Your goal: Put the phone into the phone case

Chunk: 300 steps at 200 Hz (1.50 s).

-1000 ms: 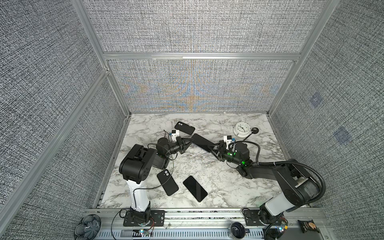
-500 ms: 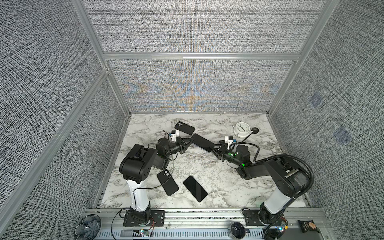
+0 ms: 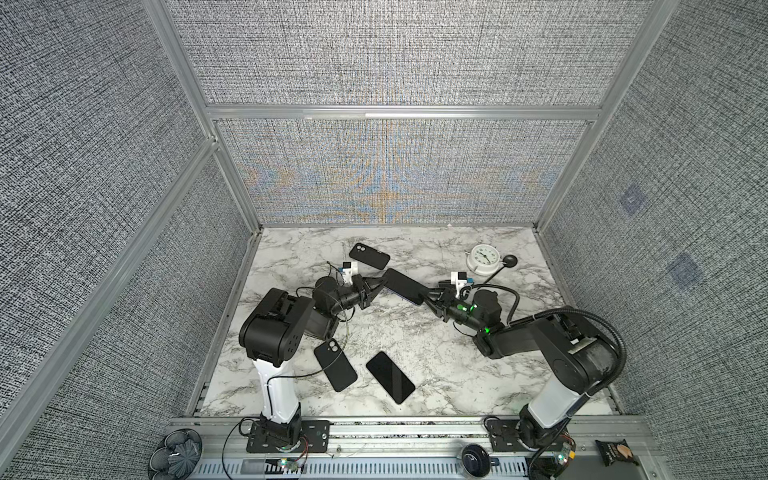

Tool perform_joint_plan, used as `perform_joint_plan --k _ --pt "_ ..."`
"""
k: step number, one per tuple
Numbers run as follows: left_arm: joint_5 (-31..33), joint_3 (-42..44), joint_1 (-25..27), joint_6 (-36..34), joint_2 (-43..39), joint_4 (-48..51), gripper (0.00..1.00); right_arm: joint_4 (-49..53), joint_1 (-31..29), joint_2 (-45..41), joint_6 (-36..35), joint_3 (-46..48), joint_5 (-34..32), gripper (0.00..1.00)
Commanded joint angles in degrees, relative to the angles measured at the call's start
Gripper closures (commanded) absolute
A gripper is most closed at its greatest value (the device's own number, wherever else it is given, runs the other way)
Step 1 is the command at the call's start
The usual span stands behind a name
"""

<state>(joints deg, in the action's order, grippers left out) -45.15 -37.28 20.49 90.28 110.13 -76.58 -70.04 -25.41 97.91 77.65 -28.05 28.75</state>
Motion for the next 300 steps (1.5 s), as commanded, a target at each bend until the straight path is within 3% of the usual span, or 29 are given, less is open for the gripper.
perform_joint_plan --k 1,59,109,166,209,300 --pt "0.0 -0.1 -0.1 -0.1 0.2 -3.4 1.0 -1.8 0.0 -0.1 0.0 -0.1 0.2 0.74" --pt "0.0 -0.5 -0.1 -0.4 0.5 -3.3 1.0 -2.3 0.0 0.6 0.2 -0.3 0.9 0.75" --pt "-0.1 -0.9 -0.1 -0.6 0.5 -3.3 1.0 -3.8 0.0 0.8 0.9 1.3 1.6 0.67" --pt "0.1 -0.2 -0.2 -0.9 0.3 -3.3 1.0 -6.4 0.1 1.5 1.9 2.2 1.6 0.68" --pt "0.1 0.0 -0.1 -1.1 0.4 -3.3 1.0 -6.2 0.1 1.0 1.8 2.2 1.7 0.73" --pt "0.0 0.2 -0.1 -1.7 0.2 -3.3 0.99 -5.8 0.2 1.0 2.2 1.4 2.1 0.94"
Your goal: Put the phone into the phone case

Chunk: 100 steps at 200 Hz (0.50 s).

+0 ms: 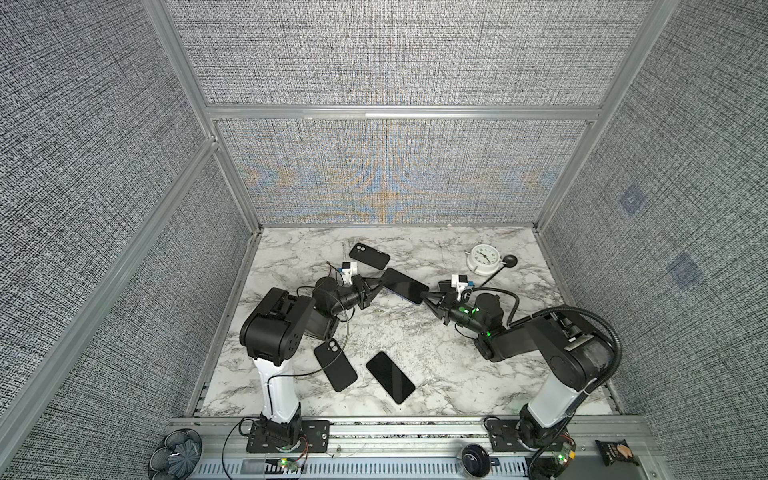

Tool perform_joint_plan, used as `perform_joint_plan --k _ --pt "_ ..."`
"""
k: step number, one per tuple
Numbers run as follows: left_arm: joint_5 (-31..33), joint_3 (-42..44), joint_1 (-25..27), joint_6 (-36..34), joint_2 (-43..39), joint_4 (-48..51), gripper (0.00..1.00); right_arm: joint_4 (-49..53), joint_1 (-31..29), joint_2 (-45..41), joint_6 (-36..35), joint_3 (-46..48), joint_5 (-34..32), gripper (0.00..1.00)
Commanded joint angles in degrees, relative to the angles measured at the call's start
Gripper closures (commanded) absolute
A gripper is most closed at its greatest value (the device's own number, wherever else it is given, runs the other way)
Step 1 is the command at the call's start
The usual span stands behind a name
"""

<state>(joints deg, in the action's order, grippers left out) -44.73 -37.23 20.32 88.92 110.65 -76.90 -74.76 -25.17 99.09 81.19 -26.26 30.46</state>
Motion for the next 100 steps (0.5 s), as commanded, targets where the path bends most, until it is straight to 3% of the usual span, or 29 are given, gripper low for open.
perform_joint_plan --k 1,42,66,100 --pt "-0.3 0.1 0.1 -0.4 -0.3 -3.0 0.98 -1.1 0.0 -0.3 -1.4 -0.4 0.4 0.94" --pt "0.6 1.7 0.1 -3.3 -2.5 -0.7 0.63 2.6 0.6 -1.9 -1.8 -1.3 1.3 0.98" --pt "0.2 2.0 0.0 -6.7 -4.3 3.9 0.51 8.1 1.0 -3.6 -3.1 -2.1 2.4 1.0" --pt "0.6 2.8 0.0 -14.2 -8.4 14.6 0.43 10.3 1.7 -4.1 -3.4 -2.9 3.8 1.0"
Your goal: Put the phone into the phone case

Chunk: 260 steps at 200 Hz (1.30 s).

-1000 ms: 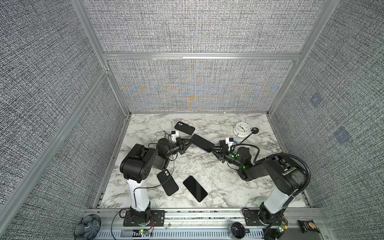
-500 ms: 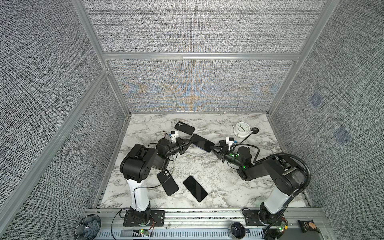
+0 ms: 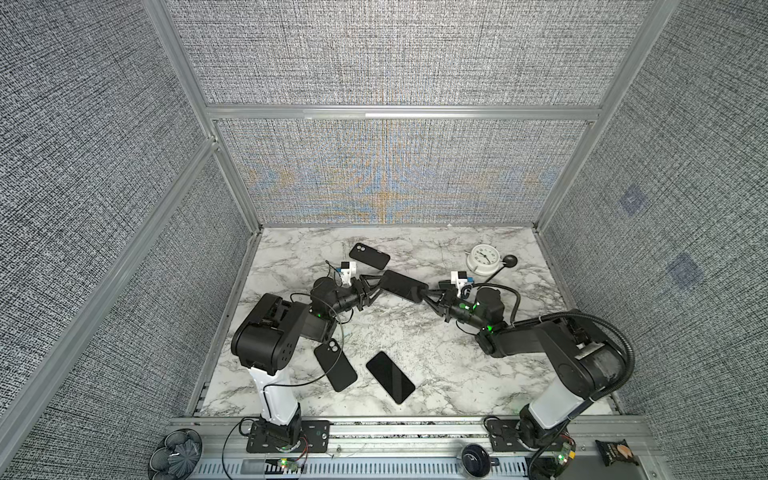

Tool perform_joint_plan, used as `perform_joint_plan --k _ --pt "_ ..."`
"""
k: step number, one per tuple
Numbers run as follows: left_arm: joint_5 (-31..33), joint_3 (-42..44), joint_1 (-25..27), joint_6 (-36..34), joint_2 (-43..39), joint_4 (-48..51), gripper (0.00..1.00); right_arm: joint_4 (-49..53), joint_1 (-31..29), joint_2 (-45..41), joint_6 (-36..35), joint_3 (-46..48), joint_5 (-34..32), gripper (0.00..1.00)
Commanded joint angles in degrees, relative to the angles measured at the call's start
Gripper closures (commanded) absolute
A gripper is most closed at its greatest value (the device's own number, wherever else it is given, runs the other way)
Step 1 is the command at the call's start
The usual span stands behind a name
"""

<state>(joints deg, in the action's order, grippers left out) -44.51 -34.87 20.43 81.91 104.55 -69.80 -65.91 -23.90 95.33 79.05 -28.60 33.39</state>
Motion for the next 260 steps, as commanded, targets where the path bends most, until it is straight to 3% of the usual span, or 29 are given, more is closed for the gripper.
perform_joint_plan --k 1,42,83,152,205,260 --pt "0.4 0.4 -0.1 -7.4 -2.4 7.8 0.43 1.5 0.4 -0.3 -1.2 -0.6 0.9 1.0" --pt "2.1 0.7 -0.1 -15.7 -7.4 21.7 0.36 3.5 1.4 -1.3 -1.4 -1.2 2.5 1.0" --pt "5.0 -0.4 -0.2 -23.3 -13.3 35.8 0.31 13.0 2.3 -3.7 -5.5 -2.3 5.0 1.0" --pt "15.5 -5.8 -1.4 -37.5 -27.4 67.1 0.19 18.1 2.7 -1.9 -7.9 -7.3 8.2 1.0" --pt "18.2 -13.9 -3.7 -40.6 -26.2 81.3 0.19 26.6 2.6 -3.7 -12.1 -11.1 7.5 1.0" --pt "21.9 -26.7 -7.2 -46.1 -17.8 92.2 0.2 33.4 2.6 -3.4 -16.4 -16.3 7.1 1.0"
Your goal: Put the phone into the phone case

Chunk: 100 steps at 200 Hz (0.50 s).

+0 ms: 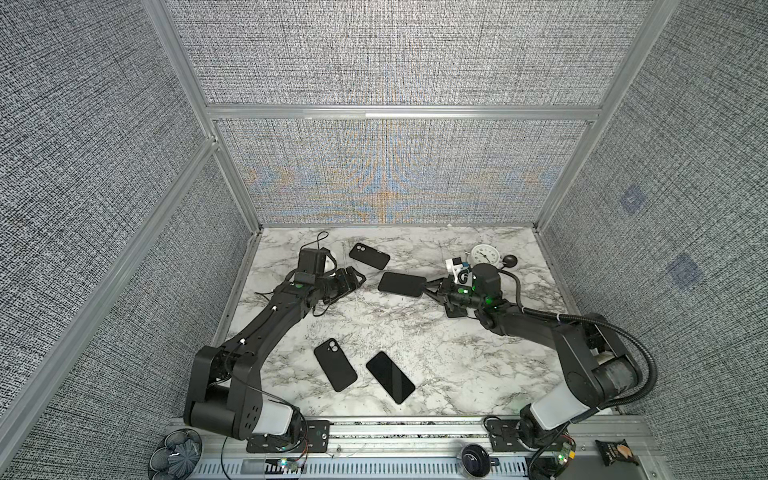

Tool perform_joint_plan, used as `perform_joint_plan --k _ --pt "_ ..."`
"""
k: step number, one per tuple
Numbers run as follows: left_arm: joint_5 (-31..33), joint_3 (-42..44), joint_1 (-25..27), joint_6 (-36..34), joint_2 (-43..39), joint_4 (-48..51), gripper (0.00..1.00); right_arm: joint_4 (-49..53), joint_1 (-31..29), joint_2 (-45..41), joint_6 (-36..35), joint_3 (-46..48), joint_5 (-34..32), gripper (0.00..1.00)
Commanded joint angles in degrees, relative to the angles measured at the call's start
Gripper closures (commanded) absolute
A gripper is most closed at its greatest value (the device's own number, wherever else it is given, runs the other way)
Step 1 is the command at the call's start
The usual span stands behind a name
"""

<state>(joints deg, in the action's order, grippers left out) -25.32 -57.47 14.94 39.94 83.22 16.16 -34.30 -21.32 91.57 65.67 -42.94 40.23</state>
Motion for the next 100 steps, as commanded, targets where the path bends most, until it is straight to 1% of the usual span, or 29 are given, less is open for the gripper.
perform_joint_plan --k 1,24,50,100 --pt "2.7 -4.3 -1.8 -4.3 3.7 6.3 0.2 1.8 0.0 0.5 -3.2 -2.0 0.3 1.0" --pt "3.3 -11.1 -4.0 -7.0 9.5 9.2 0.2 2.2 0.0 2.7 -3.5 -4.2 0.8 1.0" --pt "5.8 -22.1 -5.9 -10.6 18.2 13.8 0.2 1.7 0.0 6.0 -2.5 -7.5 1.8 1.0" --pt "4.1 -45.2 -10.2 -16.0 36.8 23.2 0.23 8.3 0.8 9.7 -6.8 -13.6 2.4 1.0"
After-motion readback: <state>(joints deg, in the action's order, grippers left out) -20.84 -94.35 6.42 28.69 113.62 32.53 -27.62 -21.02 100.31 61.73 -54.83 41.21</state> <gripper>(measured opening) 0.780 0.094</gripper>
